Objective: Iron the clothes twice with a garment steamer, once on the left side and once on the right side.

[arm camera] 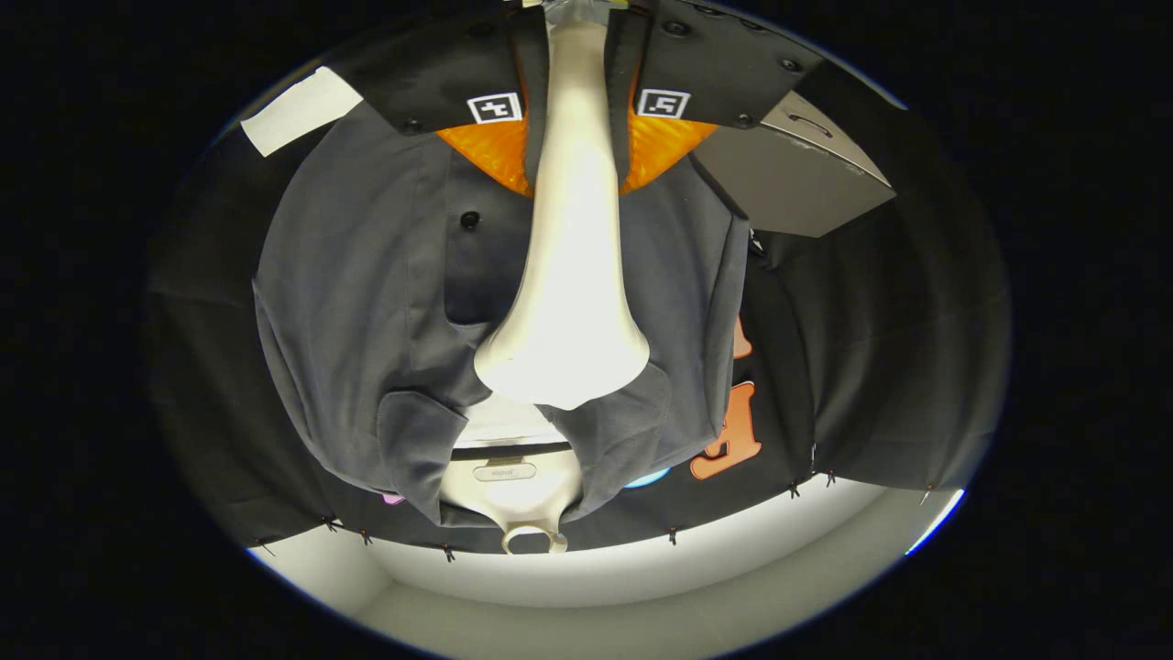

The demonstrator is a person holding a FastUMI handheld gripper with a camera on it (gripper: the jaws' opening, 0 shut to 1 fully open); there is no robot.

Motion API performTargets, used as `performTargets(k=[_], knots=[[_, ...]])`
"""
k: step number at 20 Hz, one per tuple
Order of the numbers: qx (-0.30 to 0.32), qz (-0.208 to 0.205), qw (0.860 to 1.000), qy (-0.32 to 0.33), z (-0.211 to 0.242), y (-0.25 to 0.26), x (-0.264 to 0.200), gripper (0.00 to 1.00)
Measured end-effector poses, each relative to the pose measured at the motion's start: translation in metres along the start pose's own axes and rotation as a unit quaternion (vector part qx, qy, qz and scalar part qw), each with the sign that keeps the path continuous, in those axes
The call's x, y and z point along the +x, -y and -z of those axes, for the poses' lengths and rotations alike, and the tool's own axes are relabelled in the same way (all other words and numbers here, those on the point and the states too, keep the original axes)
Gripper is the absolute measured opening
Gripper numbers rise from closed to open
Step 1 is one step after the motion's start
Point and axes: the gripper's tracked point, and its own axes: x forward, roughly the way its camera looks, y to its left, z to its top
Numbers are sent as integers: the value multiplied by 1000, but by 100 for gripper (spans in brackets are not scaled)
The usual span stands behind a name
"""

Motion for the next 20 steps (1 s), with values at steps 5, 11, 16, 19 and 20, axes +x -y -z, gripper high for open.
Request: performTargets(k=[5, 11, 16, 19, 20], knots=[[-8, -8, 1000, 5, 4, 1, 3, 32], [-13, -11, 1000, -2, 19, -2, 2, 32], [-19, -5, 1000, -10, 34, -3, 4, 32], [-24, -5, 1000, -20, 53, -9, 10, 32], [-20, -3, 1000, -23, 57, -9, 9, 32]])
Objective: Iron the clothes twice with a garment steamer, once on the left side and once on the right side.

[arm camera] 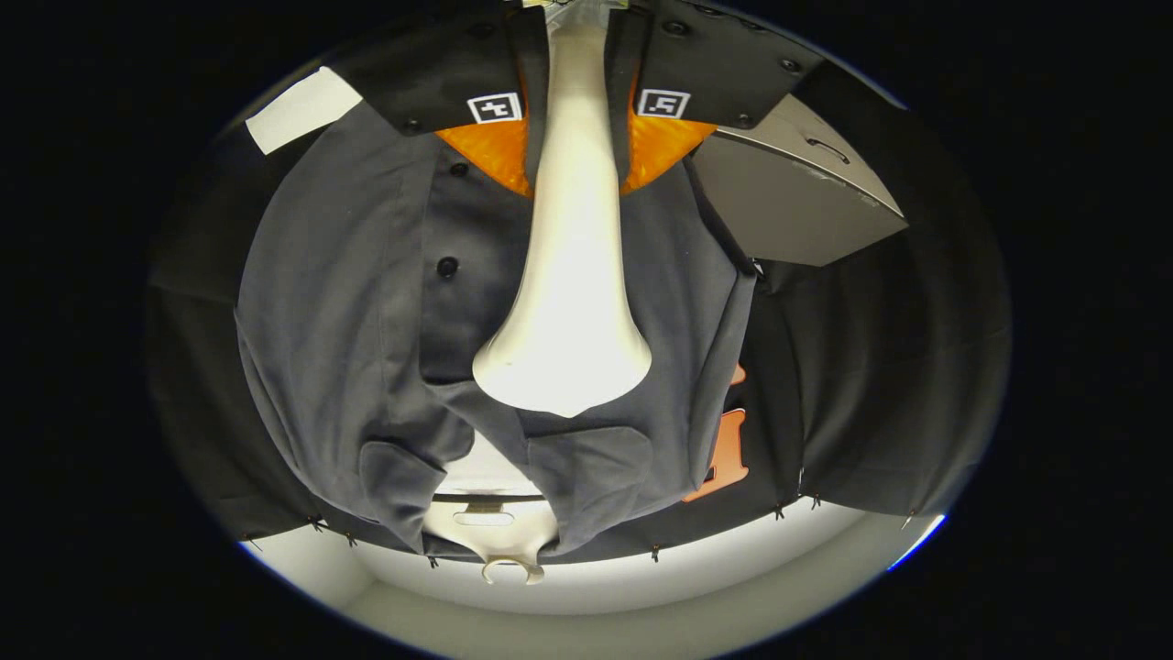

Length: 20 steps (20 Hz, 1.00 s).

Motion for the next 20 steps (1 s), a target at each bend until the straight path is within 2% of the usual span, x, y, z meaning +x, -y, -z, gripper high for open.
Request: performTargets(k=[20], knots=[[8, 41, 998, -47, 66, -8, 17, 32]])
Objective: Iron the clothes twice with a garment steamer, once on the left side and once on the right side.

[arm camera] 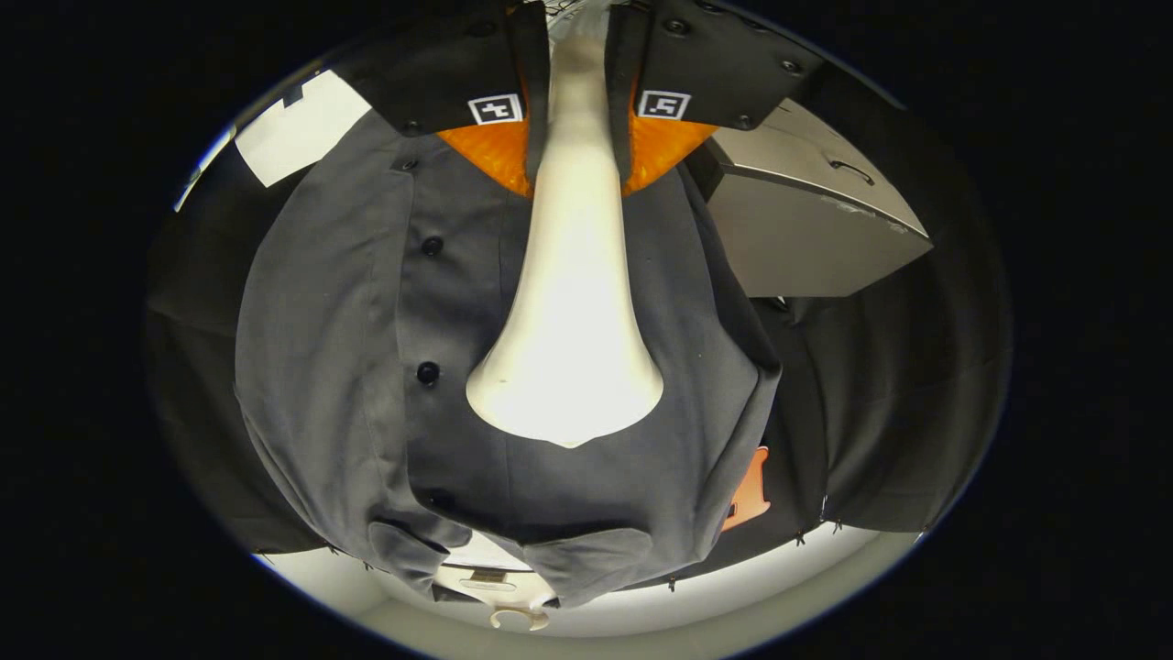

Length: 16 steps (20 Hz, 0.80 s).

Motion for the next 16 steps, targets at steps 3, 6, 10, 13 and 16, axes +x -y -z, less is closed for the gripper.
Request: performTargets(k=[3, 6, 10, 13, 16], knots=[[0, 7, 1000, -11, 15, 1, -2, 32], [5, 12, 1000, -23, 30, 1, -3, 32], [8, 21, 999, -37, 47, 2, -3, 32], [12, 26, 998, -48, 59, 2, -5, 32], [13, 32, 998, -58, 73, 5, -7, 32]])
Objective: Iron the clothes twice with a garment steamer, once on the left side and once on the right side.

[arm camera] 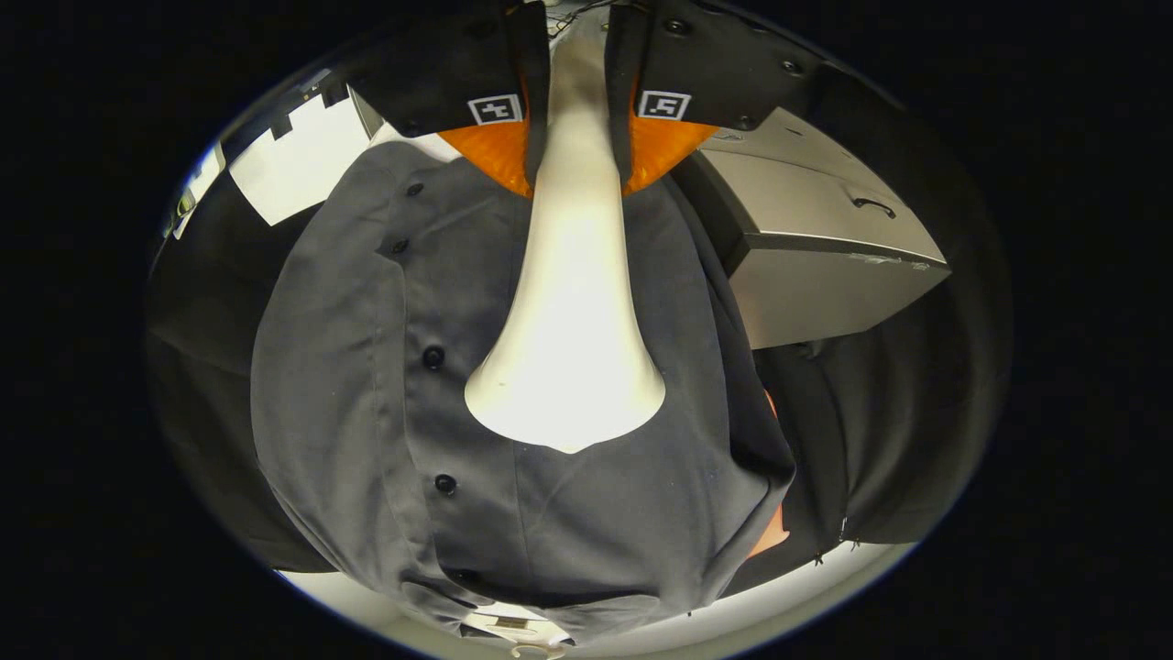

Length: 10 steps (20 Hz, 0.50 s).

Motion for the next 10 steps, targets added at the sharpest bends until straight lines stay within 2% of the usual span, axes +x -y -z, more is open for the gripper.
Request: performTargets(k=[10], knots=[[2, 17, 999, -40, 49, 7, 0, 32]])
